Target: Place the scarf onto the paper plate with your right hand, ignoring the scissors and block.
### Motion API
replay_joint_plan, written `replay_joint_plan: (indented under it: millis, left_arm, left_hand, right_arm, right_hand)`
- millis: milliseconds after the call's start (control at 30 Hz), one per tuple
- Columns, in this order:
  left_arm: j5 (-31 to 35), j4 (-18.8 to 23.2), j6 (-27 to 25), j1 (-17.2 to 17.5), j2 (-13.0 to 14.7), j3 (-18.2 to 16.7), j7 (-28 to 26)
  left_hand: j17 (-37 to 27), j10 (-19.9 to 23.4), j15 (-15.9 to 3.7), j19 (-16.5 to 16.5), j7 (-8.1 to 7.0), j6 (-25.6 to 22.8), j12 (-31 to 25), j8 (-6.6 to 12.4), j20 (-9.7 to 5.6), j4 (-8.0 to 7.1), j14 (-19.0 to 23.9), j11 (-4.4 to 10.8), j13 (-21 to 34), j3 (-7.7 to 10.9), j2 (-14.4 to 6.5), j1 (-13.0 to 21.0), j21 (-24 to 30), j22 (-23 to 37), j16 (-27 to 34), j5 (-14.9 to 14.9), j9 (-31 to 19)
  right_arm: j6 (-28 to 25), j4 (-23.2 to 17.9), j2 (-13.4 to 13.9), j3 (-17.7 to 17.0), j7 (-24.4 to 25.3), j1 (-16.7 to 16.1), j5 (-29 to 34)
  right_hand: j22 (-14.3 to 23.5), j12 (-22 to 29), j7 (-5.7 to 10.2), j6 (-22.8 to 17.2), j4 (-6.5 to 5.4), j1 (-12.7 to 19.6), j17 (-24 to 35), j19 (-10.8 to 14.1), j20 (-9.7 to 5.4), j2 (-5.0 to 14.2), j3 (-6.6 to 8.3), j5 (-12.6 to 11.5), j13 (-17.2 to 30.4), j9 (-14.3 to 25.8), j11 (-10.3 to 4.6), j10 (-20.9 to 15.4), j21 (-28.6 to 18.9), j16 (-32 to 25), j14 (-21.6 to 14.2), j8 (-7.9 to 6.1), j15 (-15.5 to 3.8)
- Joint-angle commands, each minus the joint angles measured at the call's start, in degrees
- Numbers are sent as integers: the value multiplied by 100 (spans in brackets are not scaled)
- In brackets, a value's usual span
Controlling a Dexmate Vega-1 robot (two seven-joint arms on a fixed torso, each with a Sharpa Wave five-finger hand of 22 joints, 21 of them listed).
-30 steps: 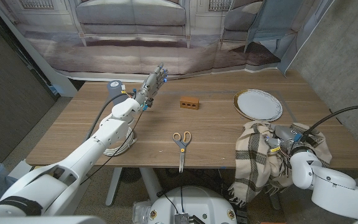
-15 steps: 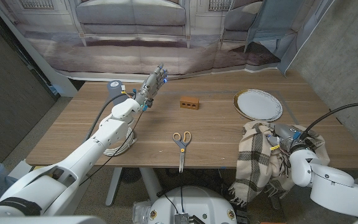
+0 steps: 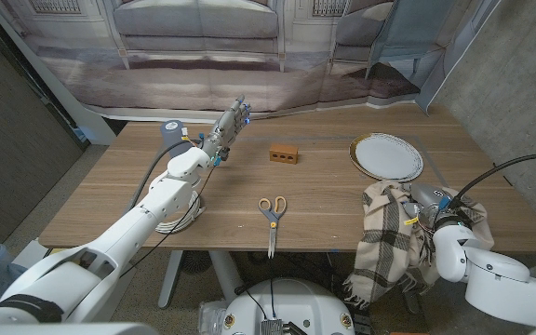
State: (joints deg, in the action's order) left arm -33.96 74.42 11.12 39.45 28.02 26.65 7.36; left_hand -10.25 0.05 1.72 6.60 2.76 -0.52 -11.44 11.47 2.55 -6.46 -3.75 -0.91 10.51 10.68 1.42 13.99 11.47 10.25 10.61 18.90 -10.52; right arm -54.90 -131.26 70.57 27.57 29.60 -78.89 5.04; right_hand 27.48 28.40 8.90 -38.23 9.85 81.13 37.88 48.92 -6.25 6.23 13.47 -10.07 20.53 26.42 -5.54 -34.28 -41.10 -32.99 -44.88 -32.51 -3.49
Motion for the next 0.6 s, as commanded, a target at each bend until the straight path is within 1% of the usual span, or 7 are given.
replay_joint_plan:
  millis: [33,167,200,333,367,400,600]
  left_arm:
    - [-2,-54,0,-37,-22,13,8]
    - [-4,-48,20,-35,-26,10,15]
    - [-9,-48,30,-30,-33,6,10]
    - [-11,-54,32,-33,-30,8,26]
    - [-6,-57,35,-33,-31,10,25]
    - [-8,-56,33,-32,-32,10,23]
    - [-13,-100,23,-51,-48,26,52]
  left_hand:
    - [-31,20,19,30,9,-49,-27,-11,23,8,12,16,32,-31,-47,18,14,25,23,25,-18]
    - [-31,21,19,26,11,-50,-27,-11,21,8,13,11,32,-36,-49,19,15,25,24,25,-18]
    - [-31,23,17,27,14,-52,-28,-10,22,8,16,15,32,-37,-50,20,15,25,25,25,-18]
    - [-31,29,16,27,12,-48,-29,-12,23,7,16,20,32,-43,-53,22,15,25,25,26,-18]
    - [-31,30,19,29,17,-50,-30,-11,24,7,15,16,32,-44,-54,22,15,25,24,26,-18]
    - [-31,31,16,29,19,-51,-30,-11,24,7,16,13,32,-45,-54,23,15,25,25,26,-18]
    - [-31,22,18,28,20,-54,-26,-11,21,7,19,7,32,-51,-57,25,15,25,26,26,-18]
  right_arm:
    - [242,101,-110,-123,320,-102,215]
    - [336,135,-184,-218,472,-185,268]
    - [386,141,-188,-260,508,-225,266]
    - [406,133,-245,-369,609,-327,298]
    - [402,126,-251,-392,617,-347,304]
    - [410,122,-253,-416,629,-372,313]
    - [400,78,-345,-606,746,-533,332]
  right_hand:
    - [407,93,-33,-307,-23,452,268,-45,-654,-77,-79,-47,271,145,-58,-260,-561,-110,-310,-202,-1011]
    - [678,149,-103,-537,-61,625,370,-139,-655,-69,-89,-65,482,229,-68,-422,-967,-87,-482,-351,-1005]
    - [754,175,-115,-568,-71,670,409,-158,-658,-59,-91,-71,549,252,-110,-493,-1090,-93,-550,-380,-1003]
    - [866,211,-123,-631,-85,726,504,-178,-664,-43,-104,-81,659,250,-129,-588,-1283,-147,-692,-410,-997]
    - [891,229,-156,-672,-87,741,525,-182,-668,-38,-105,-84,686,248,-101,-631,-1326,-152,-712,-427,-994]
    - [922,262,-165,-702,-91,753,558,-173,-674,-38,-113,-86,722,265,-124,-713,-1385,-169,-741,-451,-990]
    - [999,292,-173,-739,-97,807,638,-220,-682,-7,-109,-104,839,314,-155,-766,-1522,-187,-805,-499,-974]
